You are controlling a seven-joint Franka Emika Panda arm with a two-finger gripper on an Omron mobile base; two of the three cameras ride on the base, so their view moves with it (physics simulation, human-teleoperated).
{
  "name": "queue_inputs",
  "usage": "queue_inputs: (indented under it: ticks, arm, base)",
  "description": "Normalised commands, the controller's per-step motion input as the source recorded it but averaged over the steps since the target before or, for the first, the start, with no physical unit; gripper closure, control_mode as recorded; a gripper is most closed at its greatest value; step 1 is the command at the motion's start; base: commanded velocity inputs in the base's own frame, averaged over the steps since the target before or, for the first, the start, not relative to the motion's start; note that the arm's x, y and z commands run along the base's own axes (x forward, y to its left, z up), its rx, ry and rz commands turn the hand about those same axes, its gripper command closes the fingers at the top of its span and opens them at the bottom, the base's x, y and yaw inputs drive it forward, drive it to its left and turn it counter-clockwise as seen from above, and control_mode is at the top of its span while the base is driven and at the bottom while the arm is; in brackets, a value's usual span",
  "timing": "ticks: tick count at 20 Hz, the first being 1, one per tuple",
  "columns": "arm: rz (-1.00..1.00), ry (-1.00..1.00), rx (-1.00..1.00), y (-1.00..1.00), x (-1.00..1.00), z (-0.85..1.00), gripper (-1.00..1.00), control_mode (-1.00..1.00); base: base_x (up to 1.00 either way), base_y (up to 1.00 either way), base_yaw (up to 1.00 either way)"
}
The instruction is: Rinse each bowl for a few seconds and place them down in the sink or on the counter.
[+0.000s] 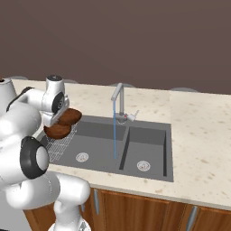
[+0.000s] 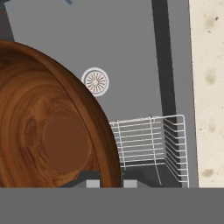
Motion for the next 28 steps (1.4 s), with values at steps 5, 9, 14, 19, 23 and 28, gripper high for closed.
queue_inputs:
  ticks: [5, 9, 14, 19, 23, 28]
  arm:
    - [0.29, 0.0, -0.02, 0.54, -0.02, 0.0, 1.0, -1.0]
    - [0.28, 0.0, 0.0, 0.56, 0.0, 0.0, 1.0, -1.0]
    - [0.27, 0.0, -0.01, 0.53, 0.0, 0.0, 1.0, -1.0]
    - [0.24, 0.0, -0.03, 0.47, 0.0, 0.0, 1.0, -1.0]
    - [0.18, 0.0, 0.0, 0.39, 0.0, 0.0, 1.0, -1.0]
    - [0.13, 0.0, 0.0, 0.23, 0.0, 0.0, 1.0, -1.0]
  base:
    - [0.0, 0.0, 0.0]
    - [0.0, 0.0, 0.0]
    - [0.0, 0.0, 0.0]
    - [0.0, 0.0, 0.0]
    - [0.0, 0.0, 0.0]
    - [0.0, 0.0, 0.0]
